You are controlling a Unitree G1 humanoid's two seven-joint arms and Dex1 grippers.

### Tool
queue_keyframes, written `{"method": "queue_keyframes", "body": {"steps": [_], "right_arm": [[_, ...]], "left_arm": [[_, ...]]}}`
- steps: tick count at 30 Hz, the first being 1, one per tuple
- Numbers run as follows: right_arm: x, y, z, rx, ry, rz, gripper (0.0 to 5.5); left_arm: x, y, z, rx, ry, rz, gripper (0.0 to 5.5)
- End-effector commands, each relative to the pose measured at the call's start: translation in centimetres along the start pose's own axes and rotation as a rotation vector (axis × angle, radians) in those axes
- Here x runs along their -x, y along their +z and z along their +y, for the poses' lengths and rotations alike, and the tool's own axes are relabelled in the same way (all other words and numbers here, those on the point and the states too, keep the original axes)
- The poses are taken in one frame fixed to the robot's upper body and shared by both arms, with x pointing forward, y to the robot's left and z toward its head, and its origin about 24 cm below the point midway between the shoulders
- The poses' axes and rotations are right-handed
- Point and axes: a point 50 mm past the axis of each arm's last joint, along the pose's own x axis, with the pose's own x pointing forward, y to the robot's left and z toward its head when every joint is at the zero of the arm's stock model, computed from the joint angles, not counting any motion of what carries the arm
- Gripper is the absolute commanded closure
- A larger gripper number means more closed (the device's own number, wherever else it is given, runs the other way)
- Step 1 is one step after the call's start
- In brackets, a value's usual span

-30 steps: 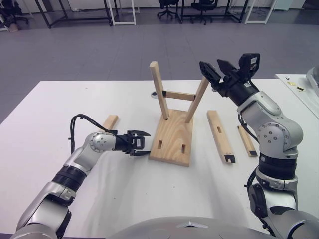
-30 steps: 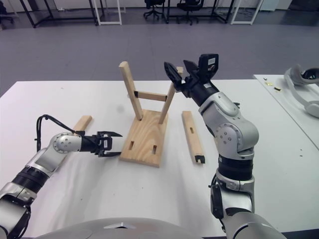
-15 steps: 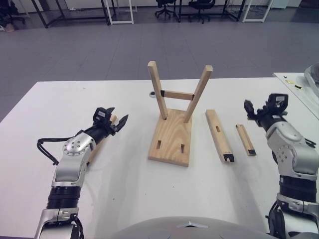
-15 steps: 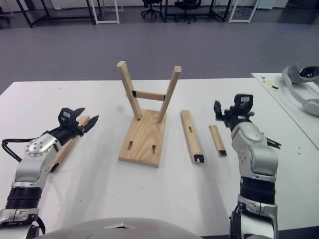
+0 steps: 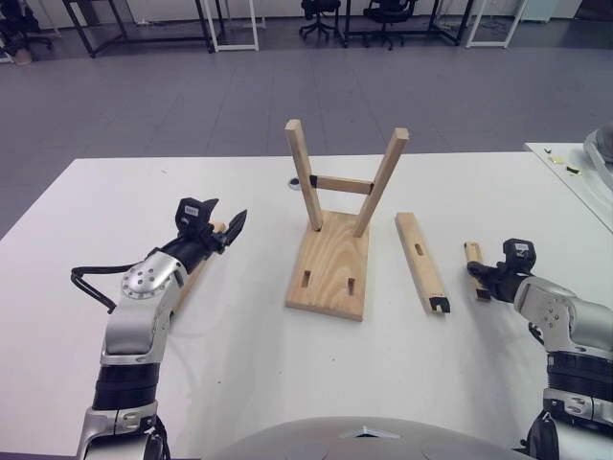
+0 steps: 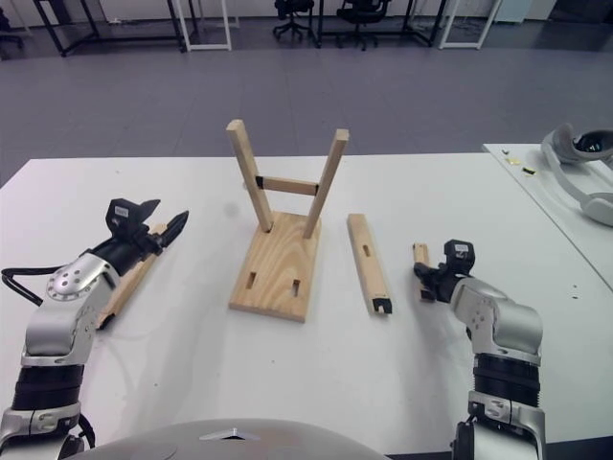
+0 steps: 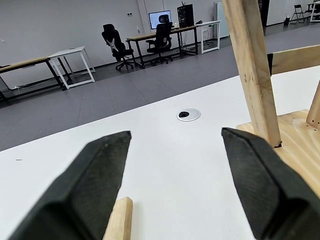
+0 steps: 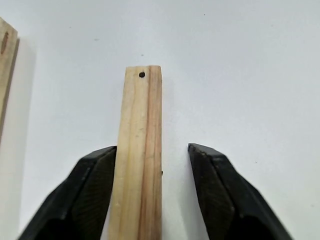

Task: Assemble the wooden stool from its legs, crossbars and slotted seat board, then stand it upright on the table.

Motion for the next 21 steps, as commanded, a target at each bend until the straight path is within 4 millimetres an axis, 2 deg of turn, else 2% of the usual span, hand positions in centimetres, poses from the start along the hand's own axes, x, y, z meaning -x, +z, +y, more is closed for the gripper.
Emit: {"method": "queue_keyframes", "body": {"steps": [1, 4, 7, 9, 11, 12, 13, 15, 18, 21], "right_arm": [[-0.5, -2.0, 0.1, 0.008, 0.009, 0.082, 3.66], [-0.7, -1.3, 0.3, 0.032, 0.001, 0.033, 4.18], [-0.7, -0.2, 0.5, 0.082, -0.016, -0.048, 4.18], [-0.1, 2.9, 1.2, 0.169, -0.03, -0.244, 4.18], [1.8, 8.2, 2.8, 0.265, -0.031, -0.542, 4.18], [3.4, 11.2, 4.2, 0.328, -0.023, -0.716, 4.18], [4.9, 13.3, 5.5, 0.379, -0.014, -0.857, 4.18], [7.7, 15.9, 8.8, 0.416, 0.086, -1.073, 4.18], [10.3, 16.2, 13.5, 0.441, 0.305, -1.23, 4.18], [10.9, 15.0, 17.0, 0.508, 0.458, -1.27, 4.18]], "left_arm": [[-0.2, 1.1, -0.1, 0.003, -0.007, -0.024, 2.16], [-0.5, 1.9, -0.3, -0.005, -0.015, -0.043, 2.16], [-0.7, 2.4, -0.2, -0.01, -0.021, -0.053, 2.16], [-1.1, 3.5, -0.3, 0.012, -0.034, -0.094, 2.16], [-1.6, 5.6, -0.2, 0.052, -0.064, -0.166, 2.16], [-1.9, 6.7, -0.1, 0.073, -0.082, -0.197, 2.16], [-2.4, 8.4, -0.4, 0.107, -0.117, -0.239, 2.16], [-3.5, 11.8, -1.9, 0.219, -0.229, -0.335, 2.16], [-4.5, 15.9, -5.0, 0.377, -0.424, -0.433, 2.16], [-4.8, 19.0, -8.1, 0.527, -0.619, -0.481, 2.16]]}}
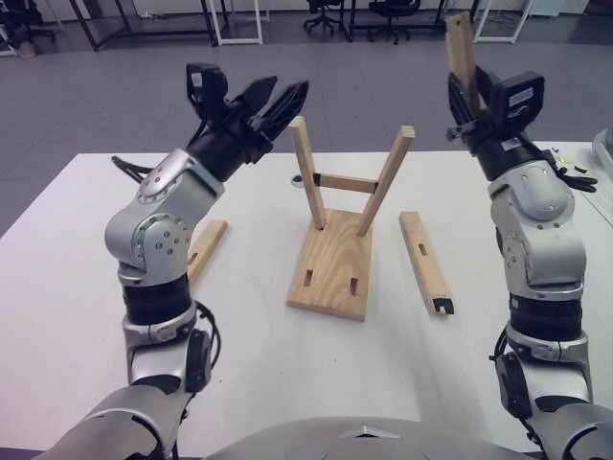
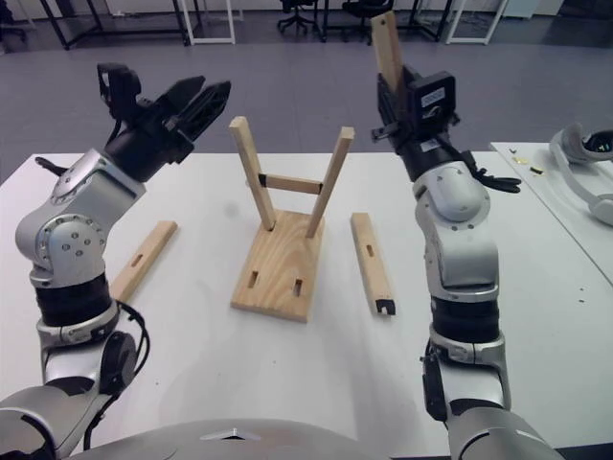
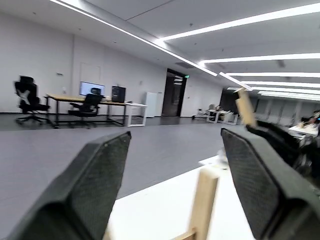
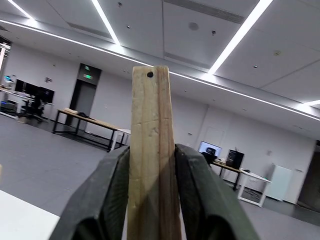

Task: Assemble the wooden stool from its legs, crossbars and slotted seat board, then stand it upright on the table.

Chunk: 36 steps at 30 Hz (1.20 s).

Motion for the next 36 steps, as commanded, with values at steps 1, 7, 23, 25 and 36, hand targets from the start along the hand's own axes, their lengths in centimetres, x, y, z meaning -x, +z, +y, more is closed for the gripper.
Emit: {"method": "queue_keyframes", "body": {"steps": [1, 7, 23, 25, 36], "right_arm": [[-0.7, 1.3, 3.7, -0.023, 0.151, -0.096, 4.18], [-0.1, 1.6, 6.8, -0.09, 0.255, -0.141, 4.18], [0.3, 2.0, 6.3, -0.103, 0.205, -0.197, 4.18], [0.8, 1.8, 7.1, -0.12, 0.245, -0.195, 4.18], [1.0, 1.4, 7.4, -0.129, 0.258, -0.19, 4.18]], "left_arm": [[-2.9, 1.3, -3.8, 0.166, -0.193, -0.033, 2.16], [-4.2, 0.4, -4.0, 0.256, -0.186, 0.027, 2.16], [-3.1, 0.1, -2.0, 0.273, -0.065, 0.036, 2.16], [-3.3, 0.2, -2.3, 0.293, -0.083, 0.032, 2.16], [-3.3, 0.8, -3.1, 0.393, -0.144, 0.004, 3.4]]}}
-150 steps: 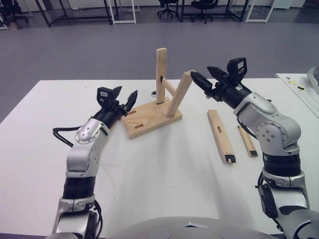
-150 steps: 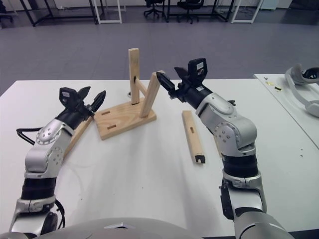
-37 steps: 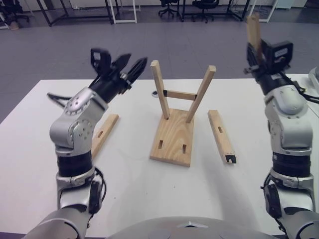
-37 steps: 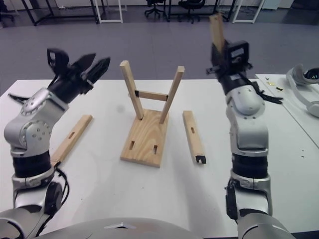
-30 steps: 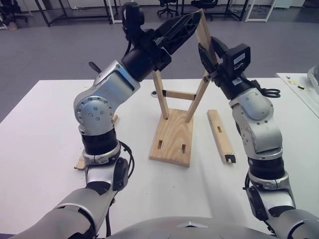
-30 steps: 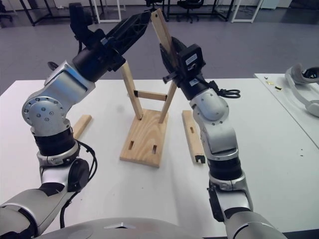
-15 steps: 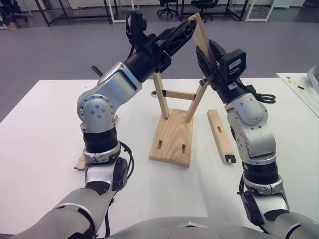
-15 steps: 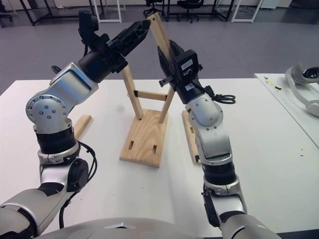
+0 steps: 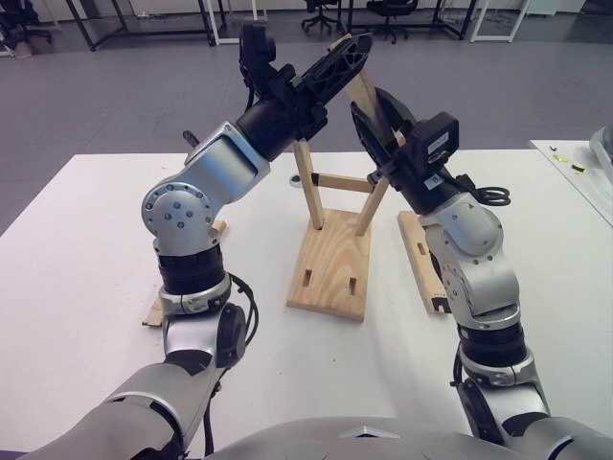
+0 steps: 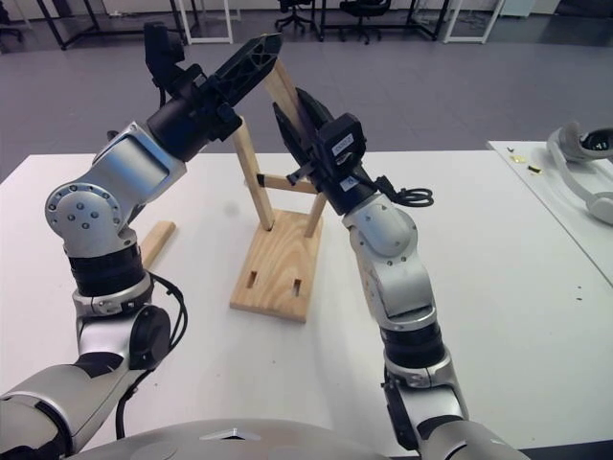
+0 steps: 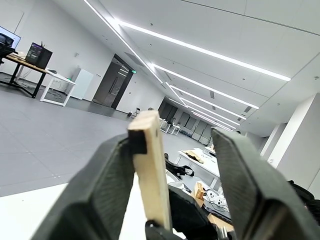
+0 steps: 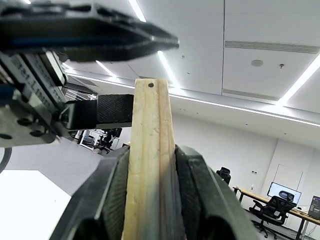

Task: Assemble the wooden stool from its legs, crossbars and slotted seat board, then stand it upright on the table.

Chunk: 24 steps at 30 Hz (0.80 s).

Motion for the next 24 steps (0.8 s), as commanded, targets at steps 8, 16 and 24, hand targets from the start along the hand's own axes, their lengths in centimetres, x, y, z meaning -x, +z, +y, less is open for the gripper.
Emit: {"method": "queue_keyframes", "body": {"steps": [8, 16, 24], "right_arm": [[0.3, 0.7, 1.2, -0.054, 0.127, -0.063, 4.18], [0.4, -0.5, -0.4, -0.087, 0.033, 0.052, 4.18], [1.4, -1.6, 0.1, -0.198, 0.048, 0.15, 2.58]], "left_arm": [[0.0, 0.3, 0.5, -0.004, 0.038, -0.011, 4.74], [0.6, 0.3, 0.8, -0.015, 0.067, -0.005, 5.09], [6.7, 3.5, 3.8, -0.201, 0.26, 0.026, 5.09]]}}
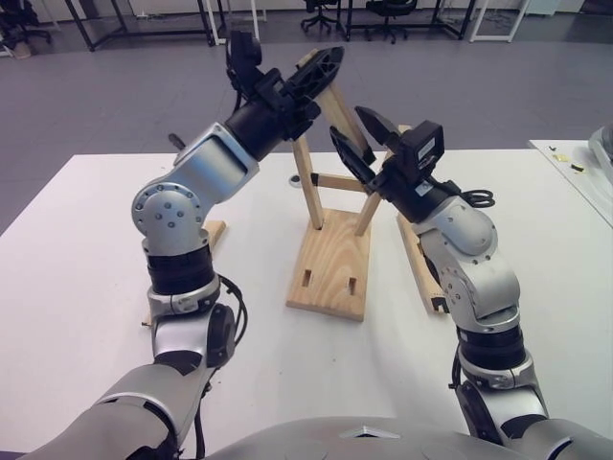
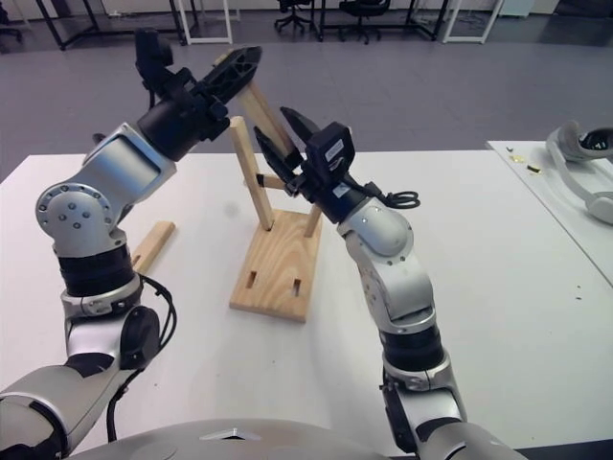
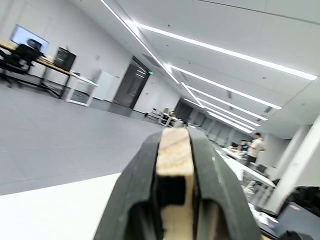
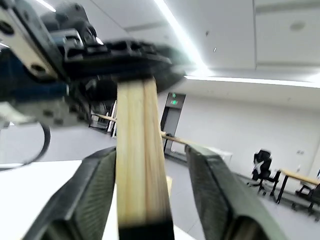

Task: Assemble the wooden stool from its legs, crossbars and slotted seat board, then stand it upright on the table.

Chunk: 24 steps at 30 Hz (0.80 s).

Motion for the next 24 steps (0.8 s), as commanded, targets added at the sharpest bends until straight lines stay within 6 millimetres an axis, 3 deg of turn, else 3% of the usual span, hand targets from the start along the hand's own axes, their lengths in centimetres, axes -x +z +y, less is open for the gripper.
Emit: {"method": "queue_keyframes", "body": {"steps": [1, 5, 9, 16, 24], "right_arm": [[1.0, -0.3, -1.1, -0.023, -0.082, 0.04, 2.37], [1.8, -0.2, -1.2, -0.036, -0.134, 0.044, 2.34], [2.0, 0.0, -1.3, -0.041, -0.153, 0.038, 2.34], [1.9, 0.1, -1.8, -0.007, -0.174, 0.033, 2.34], [1.9, 0.4, -2.0, -0.003, -0.179, 0.025, 2.34]], "left_arm": [[6.3, 2.1, 3.8, -0.187, 0.2, 0.082, 5.09], [12.8, 1.7, 8.0, -0.352, 0.412, 0.255, 5.09], [17.0, 0.2, 11.4, -0.513, 0.52, 0.322, 5.09], [19.6, -1.5, 12.8, -0.634, 0.573, 0.277, 5.09], [20.3, -3.2, 13.1, -0.64, 0.617, 0.286, 5.09]]}}
